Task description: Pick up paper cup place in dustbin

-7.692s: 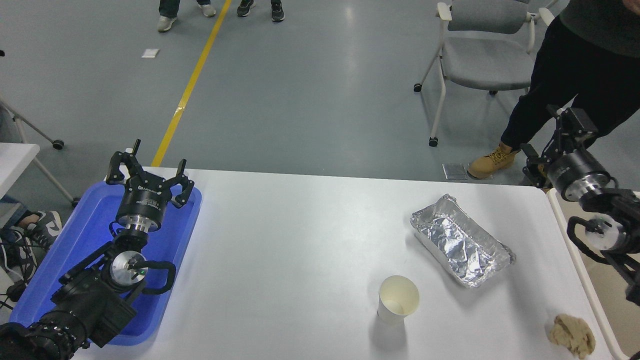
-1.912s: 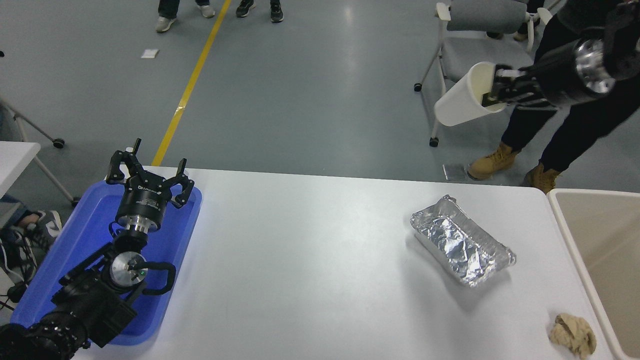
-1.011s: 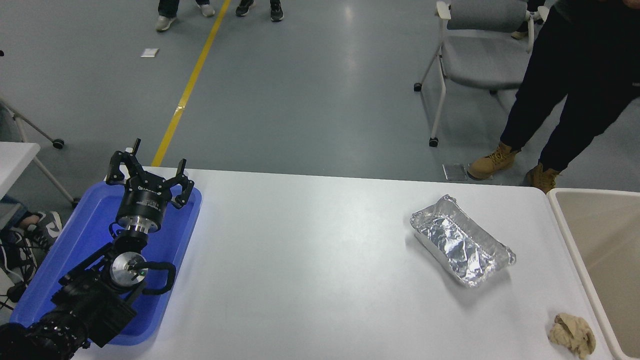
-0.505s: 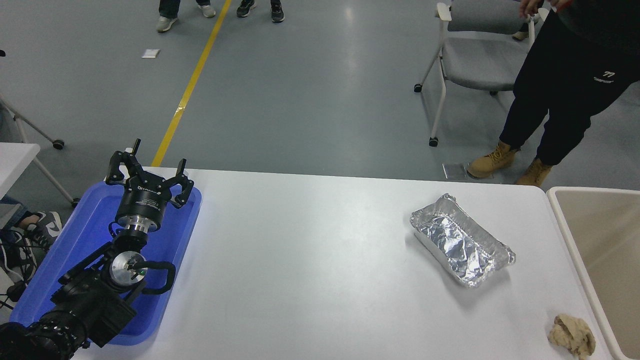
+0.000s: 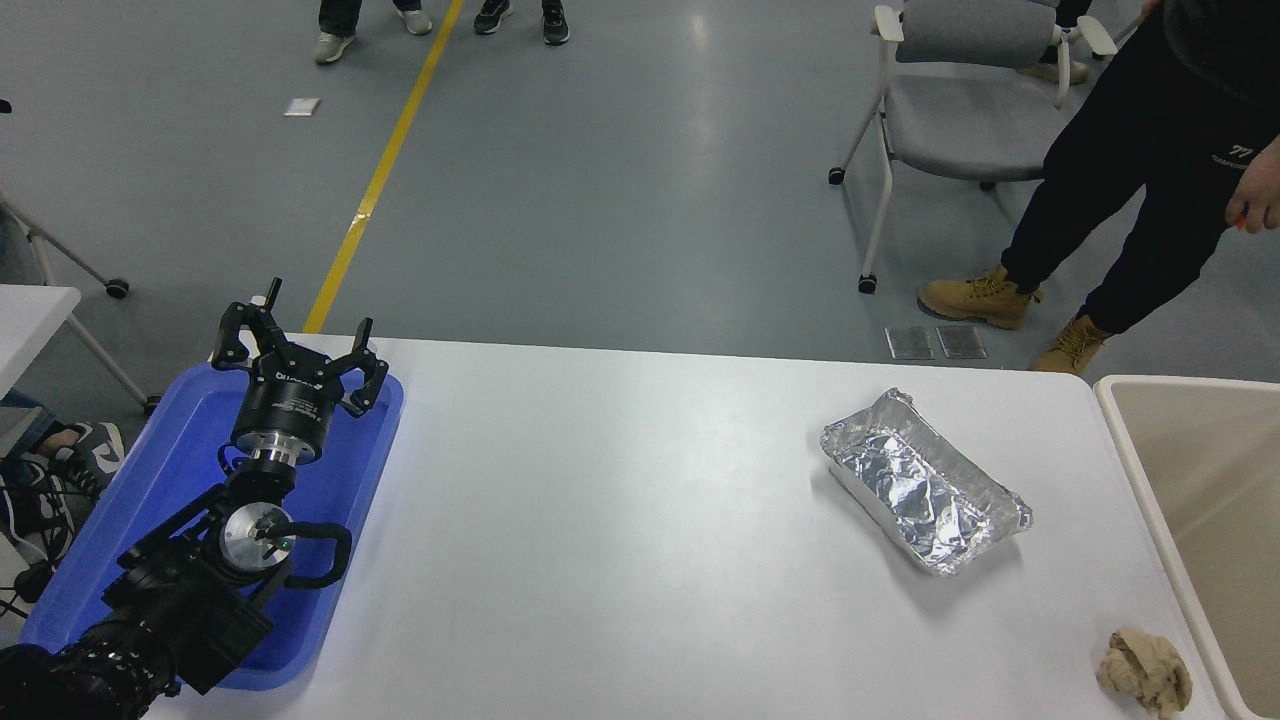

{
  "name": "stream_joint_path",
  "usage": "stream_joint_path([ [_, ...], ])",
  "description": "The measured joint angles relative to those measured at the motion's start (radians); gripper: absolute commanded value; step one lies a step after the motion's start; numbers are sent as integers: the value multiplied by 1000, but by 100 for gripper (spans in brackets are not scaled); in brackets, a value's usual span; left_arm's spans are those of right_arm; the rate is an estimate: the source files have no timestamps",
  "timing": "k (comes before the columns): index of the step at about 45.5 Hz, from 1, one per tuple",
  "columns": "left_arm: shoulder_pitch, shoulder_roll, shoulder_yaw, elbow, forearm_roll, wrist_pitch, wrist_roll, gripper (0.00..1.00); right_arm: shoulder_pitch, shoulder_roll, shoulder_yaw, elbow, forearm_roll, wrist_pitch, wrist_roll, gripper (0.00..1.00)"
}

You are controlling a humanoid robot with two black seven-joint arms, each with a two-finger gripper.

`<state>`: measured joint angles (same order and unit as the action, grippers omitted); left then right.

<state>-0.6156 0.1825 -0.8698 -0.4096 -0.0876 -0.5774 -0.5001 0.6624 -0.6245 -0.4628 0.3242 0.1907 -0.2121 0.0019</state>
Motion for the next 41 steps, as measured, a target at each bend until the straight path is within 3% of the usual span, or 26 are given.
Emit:
stream_joint_path([
  [24,0,0,0,0,0,0,0,100,-24,29,19,2,-6,-6,1,0],
  [25,0,0,0,0,0,0,0,100,-24,29,20,2,-7,-6,1,3],
  [34,0,0,0,0,0,0,0,100,-24,31,20,2,-13,-18,2,100],
  [41,0,0,0,0,0,0,0,100,-18,30,19,2,-15,-23,2,100],
])
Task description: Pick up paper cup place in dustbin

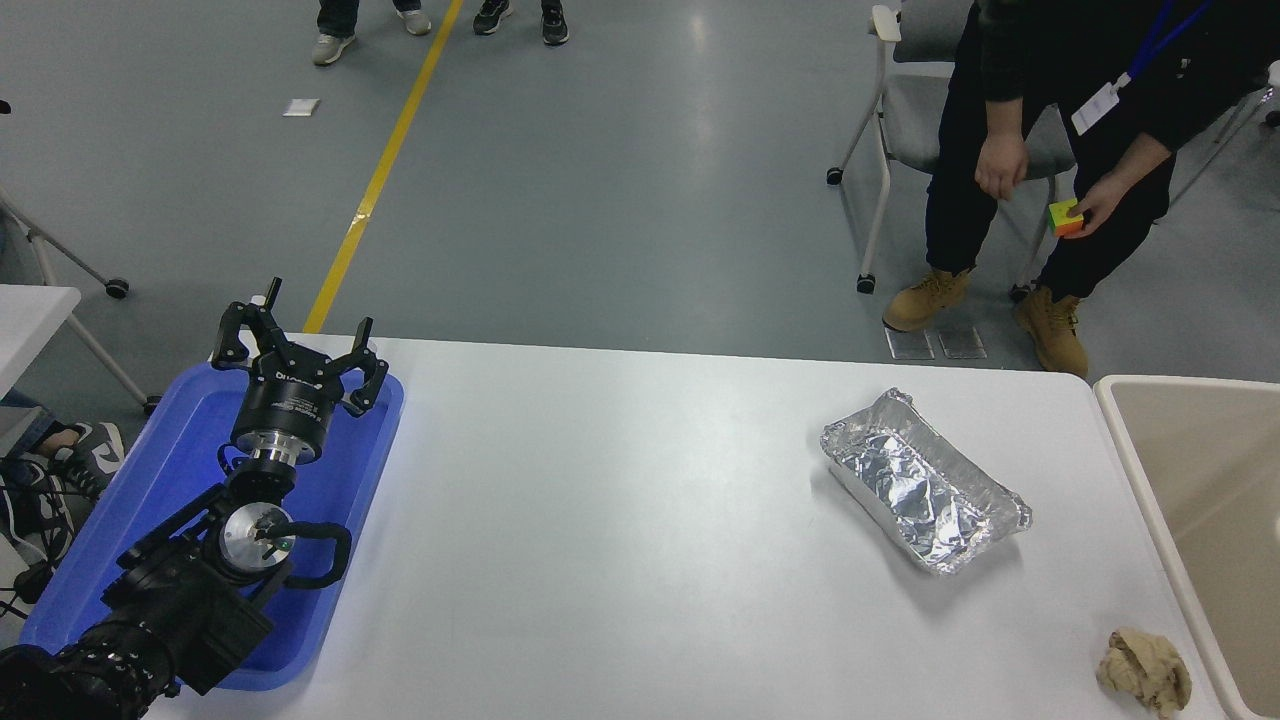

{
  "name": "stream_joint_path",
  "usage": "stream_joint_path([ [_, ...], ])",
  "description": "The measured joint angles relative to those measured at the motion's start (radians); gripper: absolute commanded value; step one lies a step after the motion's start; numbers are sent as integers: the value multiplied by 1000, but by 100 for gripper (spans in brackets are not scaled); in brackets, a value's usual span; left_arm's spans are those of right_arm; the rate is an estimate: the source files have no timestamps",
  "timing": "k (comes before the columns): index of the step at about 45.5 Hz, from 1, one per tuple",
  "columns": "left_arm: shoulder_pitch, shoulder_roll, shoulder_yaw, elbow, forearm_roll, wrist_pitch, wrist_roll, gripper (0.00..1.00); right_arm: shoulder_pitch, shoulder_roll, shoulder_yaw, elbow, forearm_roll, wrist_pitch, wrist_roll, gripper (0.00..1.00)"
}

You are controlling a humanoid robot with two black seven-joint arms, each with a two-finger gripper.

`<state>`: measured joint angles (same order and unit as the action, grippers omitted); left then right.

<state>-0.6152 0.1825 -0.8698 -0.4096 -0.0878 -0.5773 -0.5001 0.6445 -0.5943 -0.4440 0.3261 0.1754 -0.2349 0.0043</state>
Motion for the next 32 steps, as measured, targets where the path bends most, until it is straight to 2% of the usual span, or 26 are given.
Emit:
stream_joint_path([
  [10,0,0,0,0,0,0,0,100,16,-13,0,7,-2,4,-1,100],
  [20,0,0,0,0,0,0,0,100,112,-75,-8,16,-14,15,-1,100],
  [32,-1,0,0,0,0,0,0,100,350,-137,-18,45,-144,79,-1,100],
])
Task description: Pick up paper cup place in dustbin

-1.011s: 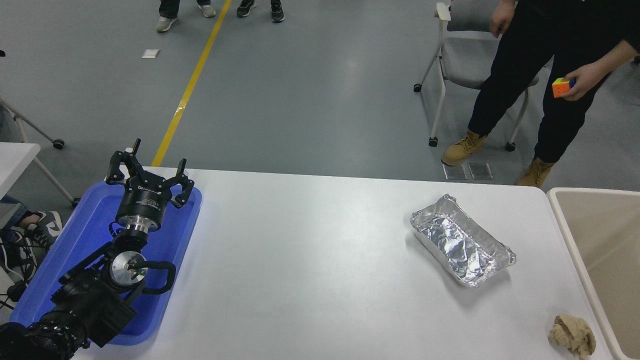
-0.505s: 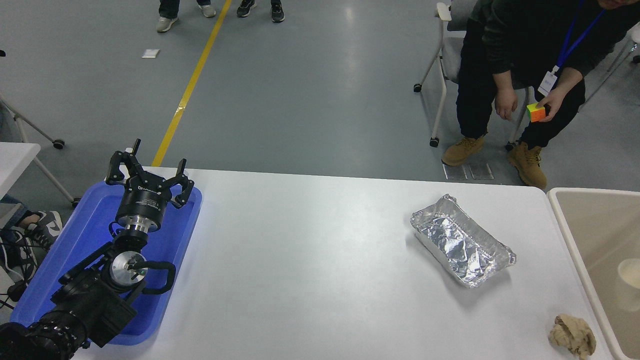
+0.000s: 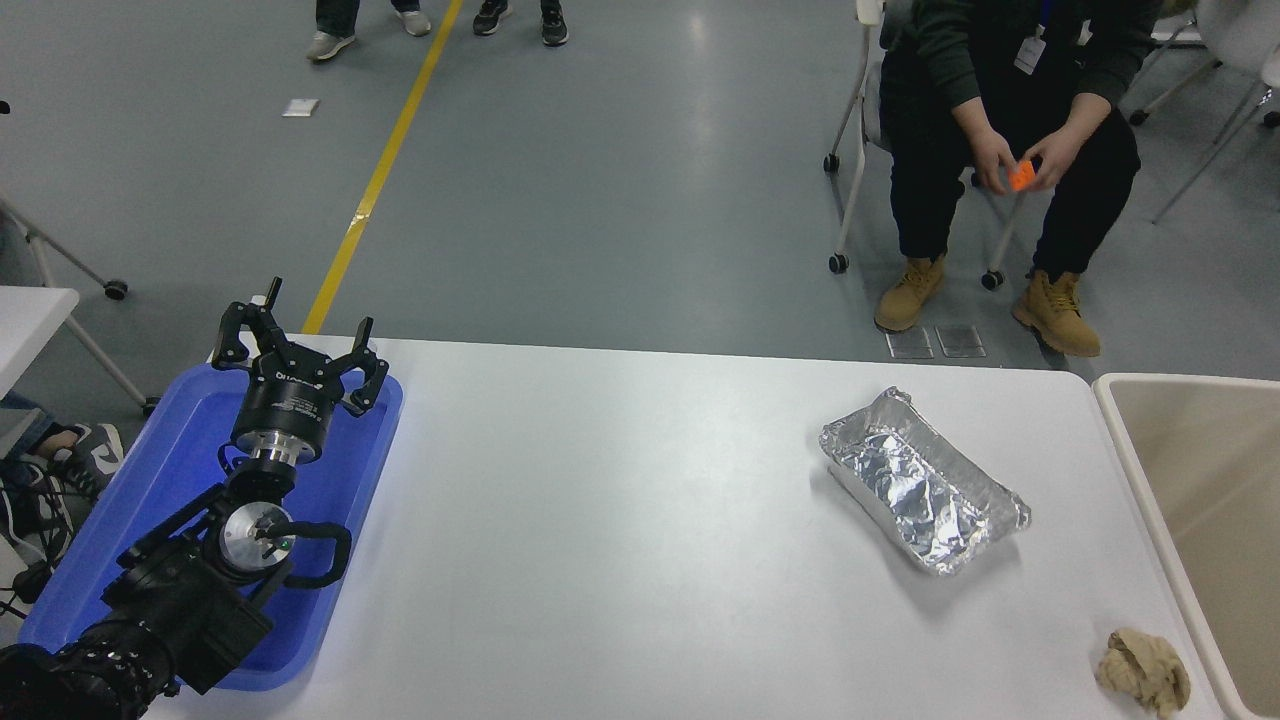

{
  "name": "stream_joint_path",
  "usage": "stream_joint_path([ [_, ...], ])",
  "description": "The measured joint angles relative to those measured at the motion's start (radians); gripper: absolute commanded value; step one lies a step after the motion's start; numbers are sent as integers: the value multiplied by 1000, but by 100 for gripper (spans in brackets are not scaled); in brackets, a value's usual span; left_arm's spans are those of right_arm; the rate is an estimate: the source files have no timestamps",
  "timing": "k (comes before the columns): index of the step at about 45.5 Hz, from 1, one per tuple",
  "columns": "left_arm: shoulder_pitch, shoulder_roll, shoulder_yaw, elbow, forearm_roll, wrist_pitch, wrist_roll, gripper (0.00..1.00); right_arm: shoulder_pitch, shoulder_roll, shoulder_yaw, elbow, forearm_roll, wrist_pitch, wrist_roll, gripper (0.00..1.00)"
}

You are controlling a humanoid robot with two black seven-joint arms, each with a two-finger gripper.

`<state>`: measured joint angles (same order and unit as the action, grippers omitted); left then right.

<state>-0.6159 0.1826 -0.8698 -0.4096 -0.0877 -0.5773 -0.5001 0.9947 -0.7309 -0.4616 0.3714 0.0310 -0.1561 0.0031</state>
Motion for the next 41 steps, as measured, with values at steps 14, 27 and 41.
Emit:
stream_joint_path([
  [14,-1,0,0,0,0,0,0,100,323,32,-137,123,-112,76,1,100],
  [27,0,0,0,0,0,0,0,100,593,153,-339,290,-138,180,-1,100],
  [41,0,0,0,0,0,0,0,100,859,214,-510,543,-144,459,-6,100],
])
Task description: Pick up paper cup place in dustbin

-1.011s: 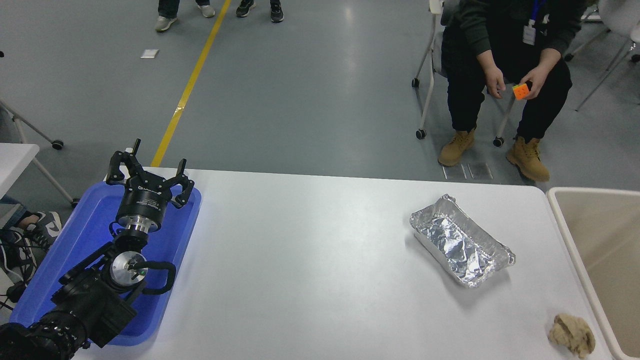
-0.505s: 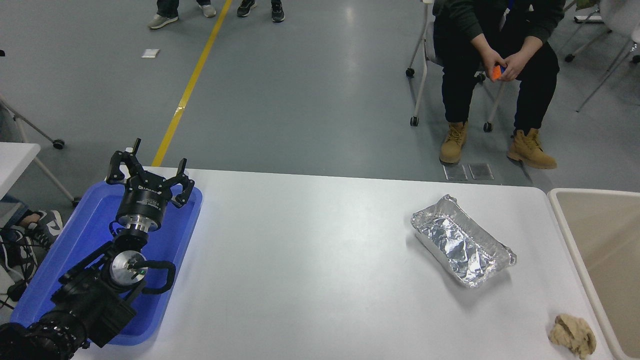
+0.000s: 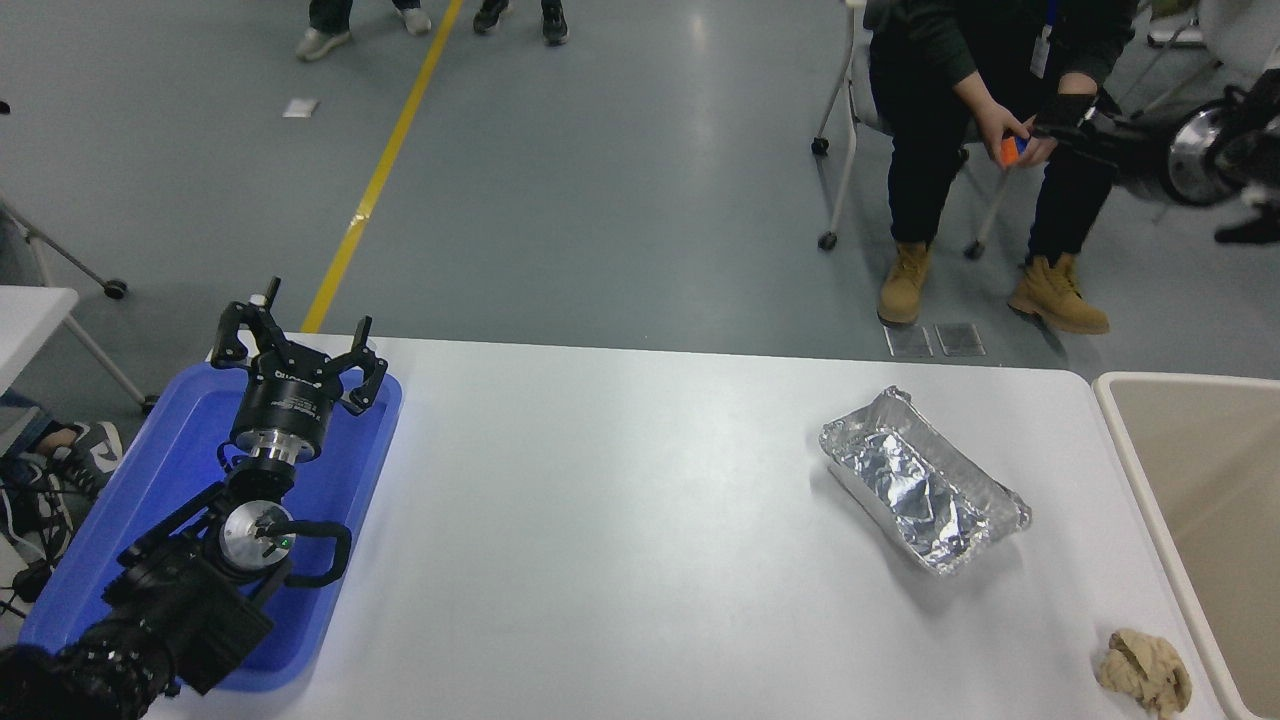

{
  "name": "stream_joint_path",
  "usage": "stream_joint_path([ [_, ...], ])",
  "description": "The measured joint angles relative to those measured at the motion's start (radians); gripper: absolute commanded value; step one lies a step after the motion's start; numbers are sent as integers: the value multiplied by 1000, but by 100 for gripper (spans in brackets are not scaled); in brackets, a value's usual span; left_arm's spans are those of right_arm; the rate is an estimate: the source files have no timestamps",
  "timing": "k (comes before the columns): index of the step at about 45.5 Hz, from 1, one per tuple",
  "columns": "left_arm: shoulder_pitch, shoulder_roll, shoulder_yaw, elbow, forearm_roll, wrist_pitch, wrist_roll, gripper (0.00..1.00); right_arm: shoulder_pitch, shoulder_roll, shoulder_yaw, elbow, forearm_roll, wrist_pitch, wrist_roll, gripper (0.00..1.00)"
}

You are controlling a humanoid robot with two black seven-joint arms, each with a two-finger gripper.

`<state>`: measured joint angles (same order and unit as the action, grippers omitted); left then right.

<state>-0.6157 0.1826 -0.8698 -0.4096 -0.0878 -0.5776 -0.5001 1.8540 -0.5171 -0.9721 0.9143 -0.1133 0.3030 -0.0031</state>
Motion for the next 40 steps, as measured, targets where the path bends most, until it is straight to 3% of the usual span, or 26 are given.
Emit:
stream_joint_path([
  [20,0,0,0,0,0,1,0,100,305,20,-252,314,-18,375,-1,100],
  [40,0,0,0,0,0,1,0,100,484,26,-339,475,-33,469,-1,100],
])
